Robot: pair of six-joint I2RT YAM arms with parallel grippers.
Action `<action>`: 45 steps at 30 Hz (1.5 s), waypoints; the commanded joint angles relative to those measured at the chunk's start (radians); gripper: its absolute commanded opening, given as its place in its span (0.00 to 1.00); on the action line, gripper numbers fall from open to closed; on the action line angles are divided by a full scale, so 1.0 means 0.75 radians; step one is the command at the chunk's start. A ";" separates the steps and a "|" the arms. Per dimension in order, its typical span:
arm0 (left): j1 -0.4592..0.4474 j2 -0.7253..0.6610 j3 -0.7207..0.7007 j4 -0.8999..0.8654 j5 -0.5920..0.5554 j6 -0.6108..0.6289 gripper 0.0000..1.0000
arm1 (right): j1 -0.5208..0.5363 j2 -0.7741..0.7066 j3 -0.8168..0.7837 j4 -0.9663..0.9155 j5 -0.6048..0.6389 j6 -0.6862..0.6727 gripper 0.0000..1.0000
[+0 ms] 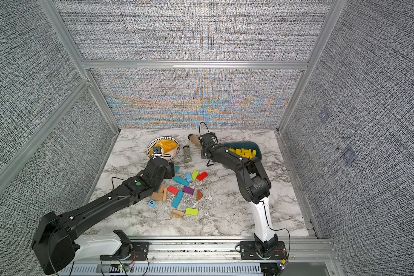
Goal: Pick out the yellow building blocks
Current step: Place the building block in the storage box, then reset both arms
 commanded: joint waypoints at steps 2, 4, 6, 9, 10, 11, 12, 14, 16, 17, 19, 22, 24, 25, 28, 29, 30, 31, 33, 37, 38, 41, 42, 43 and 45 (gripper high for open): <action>0.000 -0.027 -0.019 -0.019 -0.016 -0.049 0.73 | -0.009 -0.130 -0.034 -0.015 0.037 -0.070 0.21; 0.001 -0.038 -0.048 -0.018 -0.010 -0.083 0.73 | -0.036 -0.201 -0.088 -0.018 0.051 -0.091 0.21; 0.003 -0.043 -0.086 -0.008 -0.019 -0.112 0.73 | -0.080 -0.267 -0.154 -0.015 0.056 -0.102 0.21; 0.003 -0.044 -0.111 0.003 -0.041 -0.121 0.73 | -0.164 -0.351 -0.269 0.013 0.056 -0.109 0.21; 0.003 -0.043 -0.113 0.005 -0.045 -0.119 0.73 | -0.189 -0.367 -0.299 0.026 0.048 -0.109 0.21; 0.003 -0.040 -0.111 0.009 -0.049 -0.115 0.73 | -0.213 -0.378 -0.327 0.039 0.038 -0.109 0.21; 0.003 -0.034 -0.111 0.013 -0.055 -0.110 0.73 | -0.238 -0.380 -0.349 0.052 0.031 -0.109 0.21; 0.005 -0.021 -0.103 0.017 -0.059 -0.106 0.73 | -0.275 -0.368 -0.368 0.066 0.023 -0.111 0.21; 0.005 -0.011 -0.097 0.015 -0.053 -0.108 0.73 | -0.309 -0.344 -0.380 0.086 0.000 -0.108 0.21; 0.005 -0.008 -0.096 0.013 -0.048 -0.110 0.73 | -0.330 -0.329 -0.388 0.104 -0.022 -0.105 0.21; 0.005 -0.003 -0.093 0.004 -0.045 -0.114 0.73 | -0.364 -0.301 -0.389 0.127 -0.065 -0.093 0.21; 0.006 -0.006 -0.094 -0.016 -0.054 -0.114 0.73 | -0.392 -0.268 -0.385 0.143 -0.062 -0.090 0.22; 0.007 -0.007 -0.098 -0.016 -0.059 -0.113 0.73 | -0.408 -0.251 -0.380 0.149 -0.070 -0.088 0.27; 0.007 -0.008 -0.097 -0.016 -0.063 -0.114 0.73 | -0.412 -0.246 -0.375 0.148 -0.072 -0.091 0.32; 0.007 -0.004 -0.095 -0.019 -0.069 -0.119 0.73 | -0.413 -0.249 -0.365 0.146 -0.070 -0.106 0.48; 0.007 0.001 -0.095 -0.018 -0.069 -0.121 0.73 | -0.414 -0.256 -0.361 0.145 -0.068 -0.113 0.53; 0.007 0.001 -0.095 -0.018 -0.069 -0.121 0.73 | -0.414 -0.264 -0.360 0.142 -0.064 -0.118 0.57; 0.007 0.006 -0.092 -0.020 -0.071 -0.121 0.73 | -0.413 -0.277 -0.356 0.137 -0.055 -0.124 0.60; 0.008 0.009 -0.088 -0.022 -0.076 -0.120 0.73 | -0.413 -0.306 -0.353 0.127 -0.039 -0.134 0.64; 0.016 -0.038 -0.105 -0.034 -0.168 -0.115 0.73 | -0.413 -0.481 -0.475 0.182 -0.014 -0.145 0.67; 0.022 -0.072 -0.119 -0.053 -0.226 -0.127 0.73 | -0.414 -0.559 -0.564 0.233 -0.002 -0.151 0.67; 0.044 -0.204 -0.202 -0.063 -0.390 -0.128 0.74 | -0.416 -0.815 -0.874 0.412 0.061 -0.176 0.67; 0.053 -0.246 -0.236 -0.053 -0.426 -0.126 0.74 | -0.419 -0.888 -0.969 0.472 0.084 -0.188 0.67; 0.064 -0.291 -0.276 -0.030 -0.457 -0.116 0.75 | -0.423 -0.961 -1.071 0.543 0.116 -0.202 0.67; 0.086 -0.357 -0.356 0.048 -0.506 -0.073 0.76 | -0.433 -1.072 -1.279 0.704 0.164 -0.236 0.67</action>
